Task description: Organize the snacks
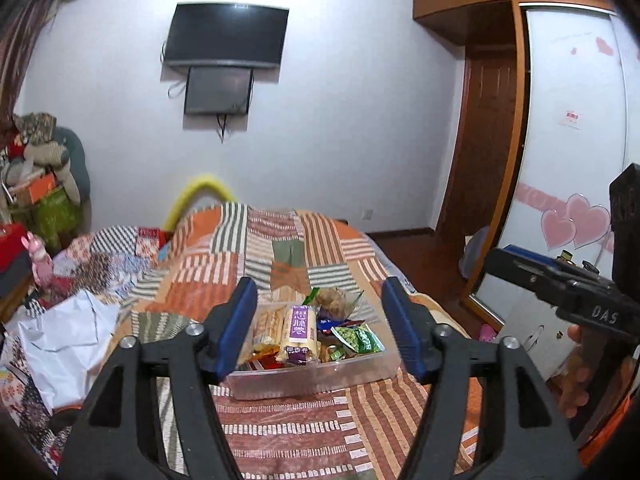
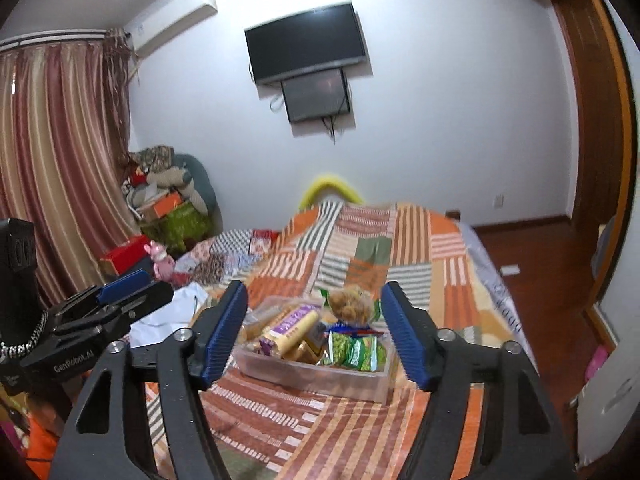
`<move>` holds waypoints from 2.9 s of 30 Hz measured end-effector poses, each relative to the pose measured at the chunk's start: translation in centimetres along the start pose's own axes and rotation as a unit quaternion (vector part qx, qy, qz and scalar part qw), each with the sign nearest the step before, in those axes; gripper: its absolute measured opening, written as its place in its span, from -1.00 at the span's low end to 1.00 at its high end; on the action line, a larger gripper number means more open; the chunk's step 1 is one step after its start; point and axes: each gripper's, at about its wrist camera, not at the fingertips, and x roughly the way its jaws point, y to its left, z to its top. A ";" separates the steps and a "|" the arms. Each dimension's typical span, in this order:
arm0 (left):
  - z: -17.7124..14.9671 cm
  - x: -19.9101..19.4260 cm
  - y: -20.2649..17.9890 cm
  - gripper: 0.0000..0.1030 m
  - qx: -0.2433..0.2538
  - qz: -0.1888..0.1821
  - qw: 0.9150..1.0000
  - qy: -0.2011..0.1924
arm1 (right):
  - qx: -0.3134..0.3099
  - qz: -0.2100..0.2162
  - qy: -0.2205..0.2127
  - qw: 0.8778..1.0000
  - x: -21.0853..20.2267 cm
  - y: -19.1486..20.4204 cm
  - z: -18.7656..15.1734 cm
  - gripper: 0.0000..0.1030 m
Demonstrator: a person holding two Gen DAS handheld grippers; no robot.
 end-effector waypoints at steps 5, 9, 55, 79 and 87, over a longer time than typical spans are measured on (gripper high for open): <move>0.1 -2.0 -0.3 0.64 -0.001 0.005 1.000 -0.019 | -0.002 -0.006 -0.013 1.000 -0.8 0.6 0.0 0.63; 0.0 -3.0 -0.5 0.80 0.000 0.015 0.999 -0.031 | -0.010 -0.016 -0.010 1.000 -0.7 1.2 -0.4 0.71; -0.4 -3.9 -0.9 0.99 0.002 0.025 0.999 -0.035 | -0.018 -0.035 -0.026 0.999 -2.1 1.9 -1.1 1.00; -0.6 -3.9 -0.3 0.99 -0.006 0.009 0.999 -0.033 | -0.014 -0.037 -0.023 0.999 -2.0 1.6 -1.3 1.00; -0.7 -3.9 -0.6 0.99 -0.003 0.005 0.999 -0.033 | -0.012 -0.038 -0.022 0.999 -1.9 1.6 -1.3 1.00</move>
